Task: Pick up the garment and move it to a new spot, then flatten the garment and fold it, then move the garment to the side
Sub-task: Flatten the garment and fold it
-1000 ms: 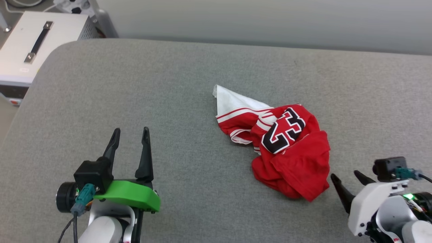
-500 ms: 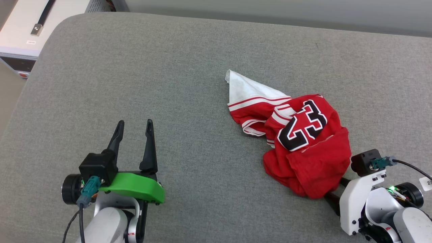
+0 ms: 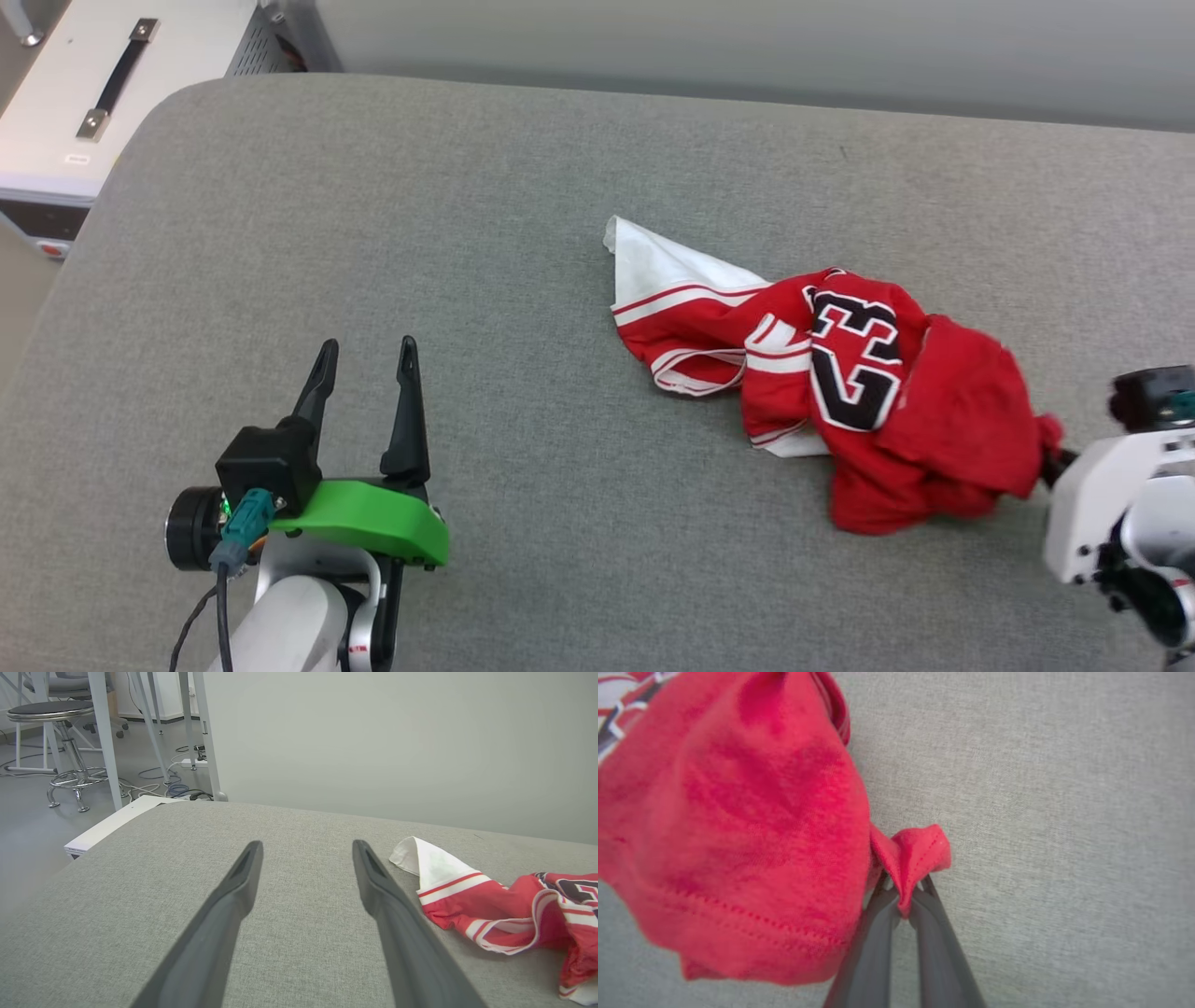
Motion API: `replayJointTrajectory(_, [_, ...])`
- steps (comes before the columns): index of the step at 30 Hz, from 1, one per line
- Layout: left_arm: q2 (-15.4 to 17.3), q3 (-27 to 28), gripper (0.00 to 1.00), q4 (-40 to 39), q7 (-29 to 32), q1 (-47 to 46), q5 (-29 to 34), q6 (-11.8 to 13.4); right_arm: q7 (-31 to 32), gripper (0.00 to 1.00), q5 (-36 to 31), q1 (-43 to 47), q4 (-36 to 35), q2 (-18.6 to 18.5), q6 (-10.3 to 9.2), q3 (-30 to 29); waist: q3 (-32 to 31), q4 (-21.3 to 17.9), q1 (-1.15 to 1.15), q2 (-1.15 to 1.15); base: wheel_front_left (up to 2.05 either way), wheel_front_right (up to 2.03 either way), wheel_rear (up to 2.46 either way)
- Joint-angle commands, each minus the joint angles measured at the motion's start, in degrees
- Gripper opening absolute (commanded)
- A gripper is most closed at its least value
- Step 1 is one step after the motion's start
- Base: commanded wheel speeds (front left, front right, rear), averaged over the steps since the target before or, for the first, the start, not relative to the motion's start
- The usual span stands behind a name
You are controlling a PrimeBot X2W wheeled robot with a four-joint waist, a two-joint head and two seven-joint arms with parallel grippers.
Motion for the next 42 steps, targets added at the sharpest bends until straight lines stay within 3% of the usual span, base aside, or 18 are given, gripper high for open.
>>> replayJointTrajectory(1, [0.2, 0.2, 1.0, -0.3, -0.2, 0.3, 0.0, 0.2, -0.3, 0.0, -0.7, -0.8, -0.3, 0.0, -0.1, -1.9, -0.8, -0.8, 0.0, 0.0, 0.0, 0.0, 0.0])
replayJointTrajectory(11, [0.6, -0.3, 1.0, -0.8, 0.3, 0.5, -0.2, 0.3, -1.2, 0.0, -2.8, 3.3, 7.9, 3.1, -0.1, -20.1, -1.0, -1.2, 0.0, 0.0, 0.0, 0.0, 0.0])
replayJointTrajectory(19, [0.9, -0.2, 1.0, -0.6, 0.3, 0.7, -0.4, 0.7, -3.9, 0.0, -4.9, 4.3, 16.1, 7.4, -0.1, -26.5, -0.9, -1.1, 0.0, 0.0, 0.0, 0.0, 0.0])
replayJointTrajectory(20, [0.9, -0.2, 1.0, -0.6, 0.3, 0.8, -0.5, 0.7, -4.7, 0.15, -5.2, 4.2, 16.4, 7.6, -0.1, -26.4, -1.0, -1.1, 0.0, 0.0, 0.0, 0.0, 0.0])
replayJointTrajectory(21, [1.0, -0.1, 1.0, -0.5, 0.4, 0.9, -0.5, 0.8, -6.1, 1.0, -5.4, 3.9, 16.4, 8.0, -0.1, -26.5, -1.2, -1.2, 0.0, 0.0, 0.0, 0.0, 0.0])
replayJointTrajectory(33, [1.9, -0.4, 1.0, -0.9, 1.2, 2.8, -1.0, 1.4, -23.0, 1.0, -11.9, 3.0, 8.7, 12.2, -0.1, -25.5, -4.7, -2.0, 0.0, 0.0, 0.0, 0.0, 0.0])
replayJointTrajectory(38, [2.2, -0.6, 1.0, -1.5, 1.7, 3.8, -1.2, 1.7, -23.4, 1.0, -12.9, 4.5, 3.7, 14.1, -0.1, -24.2, -5.8, -2.3, 0.0, 0.0, 0.0, 0.0, 0.0])
replayJointTrajectory(42, [2.4, -0.7, 1.0, -1.9, 1.9, 4.2, -1.4, 1.8, -18.9, 1.0, -11.9, 5.3, 1.3, 14.1, -0.1, -20.8, -6.1, -2.5, 0.0, 0.0, 0.0, 0.0, 0.0])
